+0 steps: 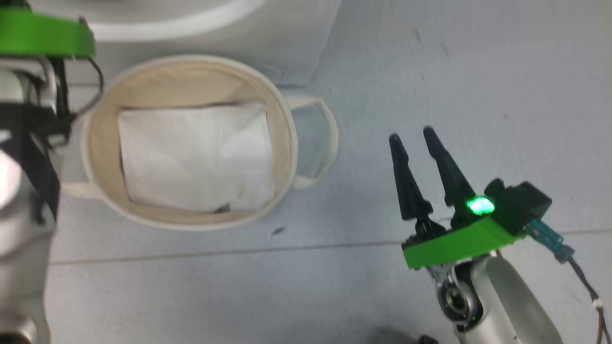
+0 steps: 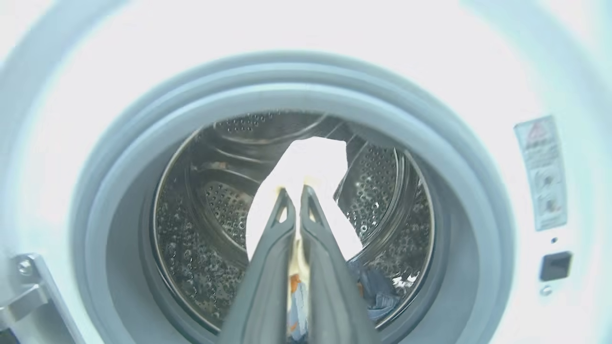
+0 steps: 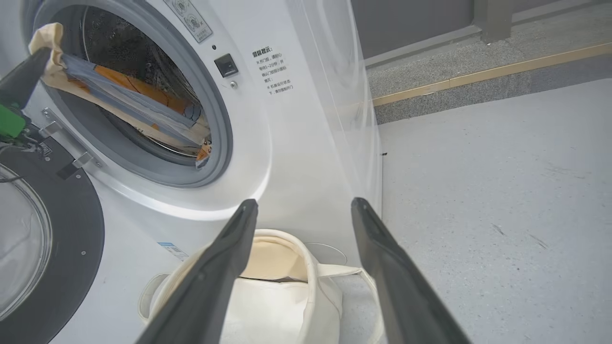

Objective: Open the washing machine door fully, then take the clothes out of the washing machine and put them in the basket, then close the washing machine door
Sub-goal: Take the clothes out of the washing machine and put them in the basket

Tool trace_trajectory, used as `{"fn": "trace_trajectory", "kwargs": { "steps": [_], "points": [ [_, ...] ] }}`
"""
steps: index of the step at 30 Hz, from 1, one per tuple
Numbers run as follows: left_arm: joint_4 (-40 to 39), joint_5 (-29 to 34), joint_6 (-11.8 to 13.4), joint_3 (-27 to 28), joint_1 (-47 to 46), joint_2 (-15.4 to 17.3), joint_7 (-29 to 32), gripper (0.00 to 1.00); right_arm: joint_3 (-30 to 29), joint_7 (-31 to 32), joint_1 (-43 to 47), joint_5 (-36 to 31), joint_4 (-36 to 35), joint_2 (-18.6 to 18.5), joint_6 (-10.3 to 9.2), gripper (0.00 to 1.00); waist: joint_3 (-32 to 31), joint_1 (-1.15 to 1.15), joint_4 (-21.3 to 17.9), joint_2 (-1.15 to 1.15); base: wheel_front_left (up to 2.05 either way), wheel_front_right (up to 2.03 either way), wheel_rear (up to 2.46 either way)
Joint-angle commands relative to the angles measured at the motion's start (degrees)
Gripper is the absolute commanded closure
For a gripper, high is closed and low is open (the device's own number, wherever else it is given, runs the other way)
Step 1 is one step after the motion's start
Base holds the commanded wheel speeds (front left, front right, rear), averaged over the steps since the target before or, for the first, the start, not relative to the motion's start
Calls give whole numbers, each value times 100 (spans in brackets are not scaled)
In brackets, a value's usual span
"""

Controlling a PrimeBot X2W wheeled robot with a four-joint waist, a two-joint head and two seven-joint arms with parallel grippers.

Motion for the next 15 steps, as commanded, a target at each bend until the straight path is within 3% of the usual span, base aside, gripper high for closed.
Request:
{"fn": "trace_trajectory", "kwargs": {
  "steps": [1,8,15],
  "points": [
    [-647,-82,49,317,160,139,-25,100,34,-70,219,-53,-100,11,6,0,-554,0,91,-1,0,0,0],
    [-2251,-70,22,766,1267,-170,-26,100,-71,-70,527,-175,75,11,6,0,-1337,0,189,-1,0,0,0],
    [-3103,226,-37,783,1831,-409,-26,100,5,-70,811,-206,177,11,6,0,-1830,0,264,-1,0,0,0]
  ]
}}
